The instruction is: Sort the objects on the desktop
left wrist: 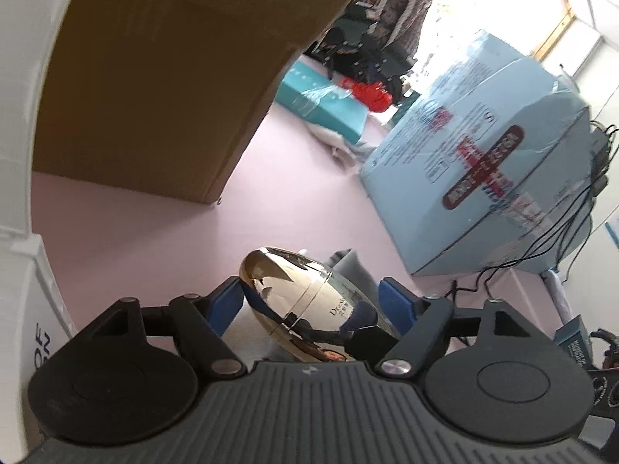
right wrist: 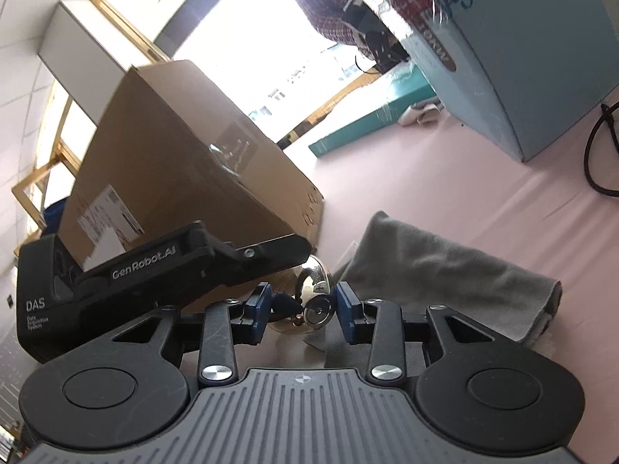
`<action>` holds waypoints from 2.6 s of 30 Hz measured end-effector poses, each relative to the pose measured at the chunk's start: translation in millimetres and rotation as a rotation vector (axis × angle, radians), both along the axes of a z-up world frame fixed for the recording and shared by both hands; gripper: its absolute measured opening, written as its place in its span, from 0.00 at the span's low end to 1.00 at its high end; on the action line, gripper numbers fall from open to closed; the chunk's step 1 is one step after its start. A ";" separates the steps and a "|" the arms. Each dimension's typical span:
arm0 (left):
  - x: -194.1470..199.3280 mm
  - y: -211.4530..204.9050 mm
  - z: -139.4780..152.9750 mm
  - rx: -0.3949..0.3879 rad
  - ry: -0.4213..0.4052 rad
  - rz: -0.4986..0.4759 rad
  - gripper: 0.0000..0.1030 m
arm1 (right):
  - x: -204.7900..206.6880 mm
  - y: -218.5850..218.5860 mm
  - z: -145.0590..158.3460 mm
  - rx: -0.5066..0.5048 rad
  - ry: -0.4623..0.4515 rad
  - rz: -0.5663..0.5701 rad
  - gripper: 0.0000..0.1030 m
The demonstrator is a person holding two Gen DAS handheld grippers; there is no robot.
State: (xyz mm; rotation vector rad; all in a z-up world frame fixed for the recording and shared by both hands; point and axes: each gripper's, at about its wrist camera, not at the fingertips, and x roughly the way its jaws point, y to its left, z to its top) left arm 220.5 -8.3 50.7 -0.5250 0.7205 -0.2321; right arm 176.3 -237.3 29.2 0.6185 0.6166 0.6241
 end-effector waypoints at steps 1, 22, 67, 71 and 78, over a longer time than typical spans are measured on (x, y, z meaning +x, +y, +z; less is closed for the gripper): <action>-1.6 0.9 1.9 -0.007 -0.007 0.000 0.66 | -0.6 -2.1 1.3 0.009 -0.005 -0.001 0.33; -55.7 15.6 53.0 0.025 -0.209 0.034 0.57 | -15.6 -9.2 26.7 0.126 -0.152 0.048 0.32; -135.9 203.1 47.4 0.029 0.006 0.054 0.61 | -87.0 192.4 64.6 -0.195 0.033 0.305 0.32; -129.0 203.5 44.0 0.051 0.024 0.029 0.65 | -89.1 202.9 66.5 -0.255 0.032 0.292 0.31; -125.8 203.3 42.3 0.104 0.030 0.021 0.65 | -101.1 220.8 67.7 -0.341 0.022 0.255 0.31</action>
